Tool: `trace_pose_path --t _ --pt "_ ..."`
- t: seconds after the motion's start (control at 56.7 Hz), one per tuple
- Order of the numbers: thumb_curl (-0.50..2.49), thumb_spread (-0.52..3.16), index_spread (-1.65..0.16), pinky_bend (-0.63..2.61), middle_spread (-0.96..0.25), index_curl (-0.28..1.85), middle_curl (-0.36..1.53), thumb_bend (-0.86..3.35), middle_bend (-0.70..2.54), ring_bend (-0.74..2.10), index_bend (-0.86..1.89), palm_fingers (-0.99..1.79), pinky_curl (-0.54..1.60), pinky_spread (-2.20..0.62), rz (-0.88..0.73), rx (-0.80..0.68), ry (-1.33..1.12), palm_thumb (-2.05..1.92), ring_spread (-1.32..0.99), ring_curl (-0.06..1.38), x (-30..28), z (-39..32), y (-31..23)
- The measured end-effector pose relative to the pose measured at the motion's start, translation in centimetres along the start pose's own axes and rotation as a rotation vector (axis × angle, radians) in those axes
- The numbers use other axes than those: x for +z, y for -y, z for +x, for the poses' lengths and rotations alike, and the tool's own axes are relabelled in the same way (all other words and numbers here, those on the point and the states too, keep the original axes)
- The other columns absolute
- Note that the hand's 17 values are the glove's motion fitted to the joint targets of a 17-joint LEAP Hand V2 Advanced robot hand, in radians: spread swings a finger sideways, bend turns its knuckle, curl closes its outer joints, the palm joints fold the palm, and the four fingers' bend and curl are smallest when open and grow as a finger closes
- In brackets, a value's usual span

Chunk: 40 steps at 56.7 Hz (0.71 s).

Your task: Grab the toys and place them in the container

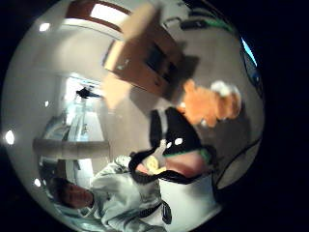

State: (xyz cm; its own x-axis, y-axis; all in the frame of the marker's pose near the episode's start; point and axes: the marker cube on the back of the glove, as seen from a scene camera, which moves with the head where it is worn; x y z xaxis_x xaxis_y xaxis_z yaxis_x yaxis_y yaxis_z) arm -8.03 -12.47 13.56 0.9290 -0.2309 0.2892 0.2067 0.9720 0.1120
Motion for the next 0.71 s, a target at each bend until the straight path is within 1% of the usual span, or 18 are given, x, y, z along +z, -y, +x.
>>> trace_pose_path --t 0.035,0.088,0.159,0.194,0.3,0.318,0.335,0.37,0.388,0.406,0.423,0.459,0.512,0.564,0.617,0.635,0.67,0.706 --pt "0.37 1.40 -0.30 0.66 -0.03 0.35 0.27 -0.03 0.13 0.14 0.15 -0.19 0.33 0.04 -0.114 -0.025 -0.032 0.08 -0.02 0.23 2.9 -0.6 -1.7" --pt "0.35 1.32 -0.30 0.70 -0.04 0.33 0.26 -0.06 0.11 0.14 0.13 -0.22 0.34 0.04 -0.208 -0.007 -0.073 0.00 -0.02 0.23 6.4 -1.2 -2.6" --pt "0.34 1.23 -0.31 0.75 -0.04 0.32 0.25 -0.06 0.11 0.14 0.12 -0.23 0.35 0.05 -0.239 -0.014 -0.147 -0.04 -0.01 0.22 8.7 -0.9 -1.4" --pt "0.34 1.20 -0.32 0.81 -0.05 0.32 0.24 -0.05 0.10 0.15 0.15 -0.16 0.36 0.06 -0.238 -0.015 -0.193 -0.03 0.00 0.22 9.5 -0.9 -0.9" --pt "0.35 1.18 -0.34 0.84 -0.06 0.35 0.27 0.01 0.22 0.19 0.24 0.14 0.37 0.07 -0.202 -0.017 -0.240 0.06 0.01 0.21 9.8 -0.6 0.1" --pt "0.35 1.20 -0.33 0.83 -0.06 0.35 0.28 0.03 0.25 0.23 0.25 0.25 0.36 0.07 -0.194 -0.017 -0.243 0.11 0.00 0.21 9.9 -0.5 0.1" --pt "0.36 1.21 -0.33 0.81 -0.06 0.34 0.28 0.04 0.27 0.22 0.24 0.27 0.35 0.07 -0.184 -0.018 -0.244 0.13 0.00 0.21 10.0 -0.5 0.2" --pt "0.37 1.25 -0.32 0.74 -0.07 0.35 0.32 0.09 0.39 0.27 0.26 0.44 0.32 0.06 -0.150 -0.025 -0.240 0.21 -0.02 0.22 10.3 -0.4 0.3" --pt "0.38 1.27 -0.31 0.68 -0.08 0.34 0.35 0.11 0.49 0.34 0.24 0.58 0.31 0.05 -0.130 -0.030 -0.234 0.26 -0.04 0.23 10.4 -0.3 0.3" --pt "0.38 1.28 -0.30 0.64 -0.08 0.34 0.36 0.12 0.53 0.35 0.25 0.63 0.29 0.05 -0.109 -0.036 -0.225 0.28 -0.06 0.23 10.6 -0.2 0.3" --pt "0.40 1.30 -0.29 0.60 -0.10 0.35 0.39 0.15 0.61 0.45 0.26 0.81 0.28 0.00 -0.087 -0.043 -0.212 0.34 -0.10 0.26 10.7 -0.1 0.4" --pt "0.43 1.28 -0.27 0.57 -0.11 0.34 0.40 0.19 0.64 0.60 0.24 0.96 0.27 -0.08 -0.040 -0.058 -0.181 0.43 -0.15 0.29 11.0 0.0 0.3" --pt "0.48 1.20 -0.25 0.66 -0.14 0.38 0.43 0.21 0.66 0.76 0.26 1.15 0.31 -0.16 0.035 -0.078 -0.151 0.51 -0.20 0.36 11.1 0.3 0.1" --pt "0.51 1.13 -0.23 0.74 -0.15 0.43 0.47 0.21 0.72 0.85 0.29 1.18 0.36 -0.21 0.103 -0.085 -0.144 0.56 -0.24 0.42 11.0 0.3 -0.3" --pt "0.55 1.04 -0.23 0.83 -0.16 0.48 0.52 0.20 0.82 0.93 0.38 1.30 0.40 -0.26 0.141 -0.085 -0.146 0.59 -0.27 0.47 10.8 0.1 -0.7" --pt "0.56 1.02 -0.23 0.85 -0.16 0.49 0.52 0.19 0.84 0.95 0.40 1.28 0.42 -0.27 0.144 -0.086 -0.147 0.59 -0.28 0.48 10.7 0.1 -0.8" --pt "0.58 0.96 -0.23 0.89 -0.16 0.53 0.55 0.18 0.89 1.01 0.48 1.35 0.44 -0.29 0.134 -0.089 -0.148 0.60 -0.29 0.51 10.5 -0.1 -1.2" --pt "0.60 0.92 -0.23 0.92 -0.17 0.57 0.57 0.17 0.93 1.06 0.55 1.33 0.46 -0.30 0.105 -0.090 -0.145 0.60 -0.29 0.53 10.3 -0.2 -1.6"
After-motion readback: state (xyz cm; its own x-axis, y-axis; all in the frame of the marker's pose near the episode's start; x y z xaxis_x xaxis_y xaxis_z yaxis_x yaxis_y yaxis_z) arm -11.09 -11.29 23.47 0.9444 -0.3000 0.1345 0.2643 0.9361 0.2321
